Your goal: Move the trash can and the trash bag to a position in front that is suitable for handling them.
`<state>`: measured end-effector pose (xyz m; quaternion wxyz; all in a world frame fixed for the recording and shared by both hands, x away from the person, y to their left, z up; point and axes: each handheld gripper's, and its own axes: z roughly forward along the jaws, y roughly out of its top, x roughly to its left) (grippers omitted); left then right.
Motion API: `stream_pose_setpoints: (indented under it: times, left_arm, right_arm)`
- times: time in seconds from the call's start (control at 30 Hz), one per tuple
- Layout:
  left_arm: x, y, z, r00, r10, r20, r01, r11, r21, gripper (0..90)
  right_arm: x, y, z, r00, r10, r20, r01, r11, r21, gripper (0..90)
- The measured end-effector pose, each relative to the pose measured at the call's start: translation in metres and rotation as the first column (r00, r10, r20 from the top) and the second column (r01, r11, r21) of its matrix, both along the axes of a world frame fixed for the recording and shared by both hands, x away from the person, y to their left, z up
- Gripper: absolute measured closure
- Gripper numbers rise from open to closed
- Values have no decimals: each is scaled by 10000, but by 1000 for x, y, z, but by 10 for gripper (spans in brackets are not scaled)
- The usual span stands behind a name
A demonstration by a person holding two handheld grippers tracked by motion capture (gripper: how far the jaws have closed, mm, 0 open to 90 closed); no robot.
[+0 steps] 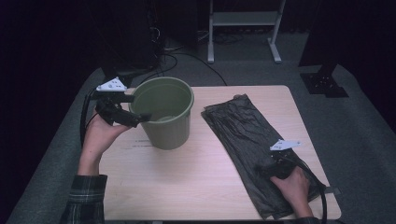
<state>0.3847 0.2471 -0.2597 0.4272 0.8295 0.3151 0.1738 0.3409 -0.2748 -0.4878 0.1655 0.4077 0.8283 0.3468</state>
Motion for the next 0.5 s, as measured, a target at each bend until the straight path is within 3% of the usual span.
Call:
stream_pose_setpoints:
  times: [0.27, 0.5]
  left_arm:
    - [23, 14, -7, 9990, 442, -30, -442, 9990, 96, 0]
    - [41, 22, -20, 9963, 769, -386, -759, 9968, 261, 0]
  right_arm:
    - [0, 0, 0, 10000, 17, 1, -17, 10000, -1, 0]
    - [0, 0, 0, 10000, 16, 1, -16, 10000, -1, 0]
